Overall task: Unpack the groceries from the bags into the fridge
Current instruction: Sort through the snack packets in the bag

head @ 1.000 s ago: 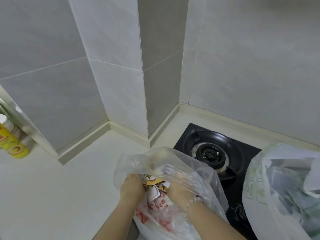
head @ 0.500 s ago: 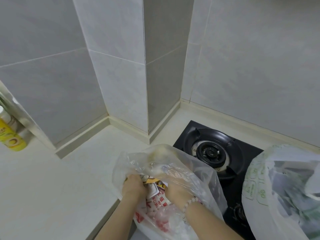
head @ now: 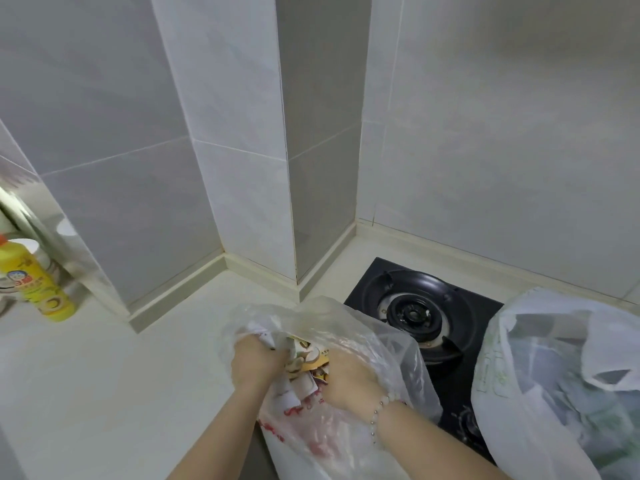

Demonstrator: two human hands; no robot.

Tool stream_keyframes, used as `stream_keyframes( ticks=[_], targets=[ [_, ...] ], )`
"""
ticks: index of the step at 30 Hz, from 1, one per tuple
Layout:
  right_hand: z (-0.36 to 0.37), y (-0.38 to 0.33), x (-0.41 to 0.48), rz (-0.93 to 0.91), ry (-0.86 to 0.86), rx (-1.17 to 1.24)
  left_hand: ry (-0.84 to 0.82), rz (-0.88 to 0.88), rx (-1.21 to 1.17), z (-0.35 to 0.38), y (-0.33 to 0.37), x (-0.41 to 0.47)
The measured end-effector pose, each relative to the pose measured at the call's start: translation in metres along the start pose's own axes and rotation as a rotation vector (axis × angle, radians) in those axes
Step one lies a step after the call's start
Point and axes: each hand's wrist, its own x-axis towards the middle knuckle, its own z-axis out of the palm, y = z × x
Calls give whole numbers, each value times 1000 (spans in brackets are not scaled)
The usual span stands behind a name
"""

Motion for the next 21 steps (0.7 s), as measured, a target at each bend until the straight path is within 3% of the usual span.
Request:
stream_keyframes(
  ticks=[6,9,14,18,21],
  targets=[
    [-23,-25,-20,-176,-121,148,-59,-150,-315,-18,19,-9],
    [-32,-42,-26,-199,-36,191,-126,-184,-493,-21,27,-21],
    [-36,-45,-32,-193,65,-71,-296,-203,-737,-22,32,-51],
    [-48,-24,-34,-145,33,-106,-580,-222,-623,-33,21,-55],
    [-64,-4,-32,-131,54,-161,-747,2,-312,-24,10,-54]
  ],
)
